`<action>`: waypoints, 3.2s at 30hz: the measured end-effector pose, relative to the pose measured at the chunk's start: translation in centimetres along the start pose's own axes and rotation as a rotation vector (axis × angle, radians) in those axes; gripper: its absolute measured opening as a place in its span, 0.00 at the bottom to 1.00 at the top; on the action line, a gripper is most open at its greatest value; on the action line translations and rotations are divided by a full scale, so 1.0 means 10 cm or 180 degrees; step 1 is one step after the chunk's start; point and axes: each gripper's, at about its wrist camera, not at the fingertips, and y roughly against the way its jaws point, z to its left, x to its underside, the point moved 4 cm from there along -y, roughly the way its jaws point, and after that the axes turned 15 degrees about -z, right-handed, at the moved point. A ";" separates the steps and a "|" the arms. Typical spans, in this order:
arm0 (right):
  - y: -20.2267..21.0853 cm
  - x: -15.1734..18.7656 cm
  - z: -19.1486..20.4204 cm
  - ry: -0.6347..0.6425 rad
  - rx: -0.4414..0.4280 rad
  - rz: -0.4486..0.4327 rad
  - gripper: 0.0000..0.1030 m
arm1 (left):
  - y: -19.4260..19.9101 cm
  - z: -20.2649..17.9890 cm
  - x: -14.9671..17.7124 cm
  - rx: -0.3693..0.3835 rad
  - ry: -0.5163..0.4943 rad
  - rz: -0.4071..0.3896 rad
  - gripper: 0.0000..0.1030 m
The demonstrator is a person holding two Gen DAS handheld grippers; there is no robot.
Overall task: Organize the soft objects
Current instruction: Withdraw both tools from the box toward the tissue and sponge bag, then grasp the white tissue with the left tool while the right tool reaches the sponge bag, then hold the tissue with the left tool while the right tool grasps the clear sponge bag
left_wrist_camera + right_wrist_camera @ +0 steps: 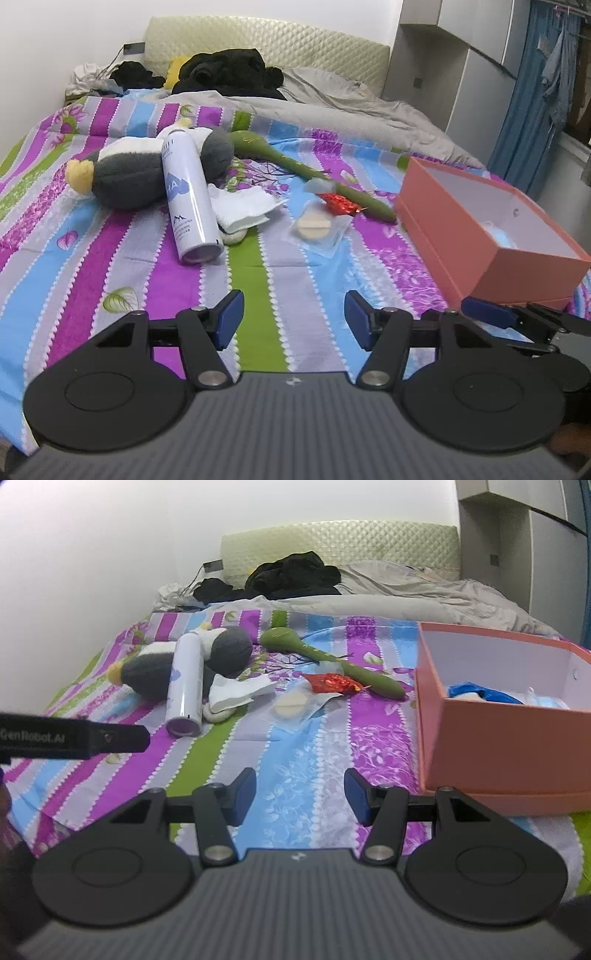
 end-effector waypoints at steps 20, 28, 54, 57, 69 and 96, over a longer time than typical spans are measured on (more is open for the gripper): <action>-1.18 0.18 -0.02 -0.0050 -0.0148 -0.0026 0.53 | -1.19 0.38 -0.18 -0.0366 -0.0041 0.0184 0.63; -1.63 0.12 -0.14 -0.0209 -0.0146 -0.0187 0.53 | -1.77 0.37 -0.33 -0.0402 -0.0186 0.0216 0.63; -2.31 0.21 -0.25 -0.0388 -0.0358 0.0192 0.31 | -3.08 0.36 -0.19 -0.0504 -0.1102 0.0773 0.62; -2.31 0.21 -0.29 -0.0472 -0.0394 0.0188 0.20 | -3.10 0.34 -0.17 -0.0517 -0.1209 0.0788 0.44; -2.14 0.12 -0.22 -0.0285 -0.0401 0.0033 0.07 | -2.96 0.38 -0.22 -0.0649 -0.1151 0.0845 0.07; -1.01 0.11 -0.39 -0.0613 -0.0479 0.0013 0.06 | -1.45 0.06 -0.03 -0.0367 -0.0293 0.0518 0.06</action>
